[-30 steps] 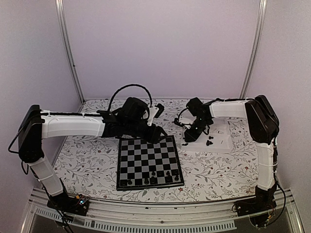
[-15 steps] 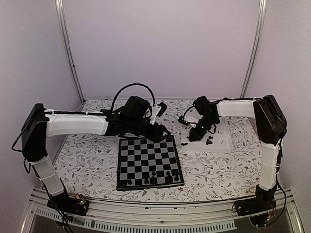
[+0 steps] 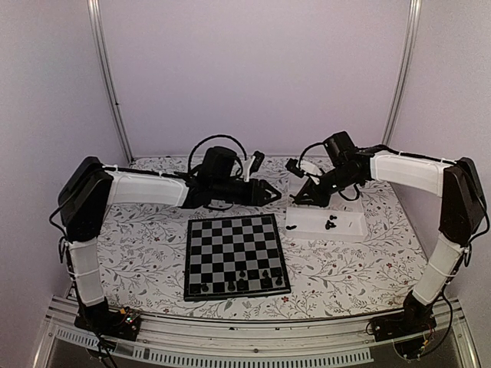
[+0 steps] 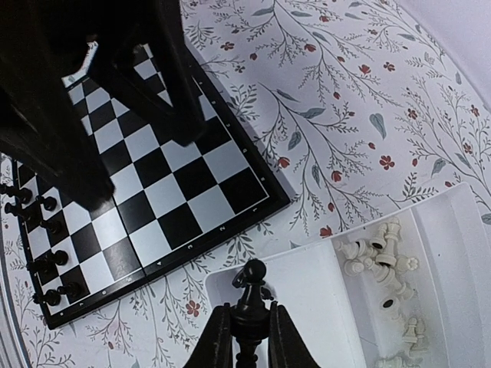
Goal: Set up the chess pieces on the board
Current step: Pick up the chess piece from the storage box.
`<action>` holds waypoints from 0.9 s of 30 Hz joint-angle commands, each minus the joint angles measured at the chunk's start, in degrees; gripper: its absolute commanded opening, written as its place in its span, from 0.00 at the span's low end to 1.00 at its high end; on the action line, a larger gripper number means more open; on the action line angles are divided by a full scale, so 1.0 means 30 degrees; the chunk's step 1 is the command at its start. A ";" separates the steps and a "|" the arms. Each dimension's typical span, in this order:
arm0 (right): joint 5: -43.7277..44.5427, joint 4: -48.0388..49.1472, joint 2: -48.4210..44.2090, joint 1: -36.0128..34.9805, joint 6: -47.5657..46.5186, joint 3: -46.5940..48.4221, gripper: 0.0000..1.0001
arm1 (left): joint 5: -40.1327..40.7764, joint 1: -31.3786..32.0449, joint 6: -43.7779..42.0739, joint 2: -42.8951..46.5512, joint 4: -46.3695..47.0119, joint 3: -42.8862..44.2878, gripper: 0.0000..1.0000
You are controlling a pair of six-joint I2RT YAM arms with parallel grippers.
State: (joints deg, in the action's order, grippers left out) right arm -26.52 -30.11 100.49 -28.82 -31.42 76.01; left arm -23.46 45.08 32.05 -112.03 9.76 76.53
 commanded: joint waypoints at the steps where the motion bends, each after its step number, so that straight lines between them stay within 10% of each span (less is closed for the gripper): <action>1: -0.1443 0.0466 -0.0766 -0.0134 -0.0741 -0.0257 0.05 | -0.2233 -0.0155 0.2457 -0.1483 0.2823 0.1166 0.52; 27: -0.1540 0.0015 -0.0801 -0.0635 -0.1078 -0.0287 0.06 | -0.4809 -0.0018 0.5853 -0.4455 0.6630 0.2255 0.10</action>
State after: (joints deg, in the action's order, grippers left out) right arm -31.57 -30.35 99.70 -30.37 -34.59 75.66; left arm -35.92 44.99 48.75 -123.92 26.98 81.71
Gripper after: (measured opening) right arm 0.142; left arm 0.121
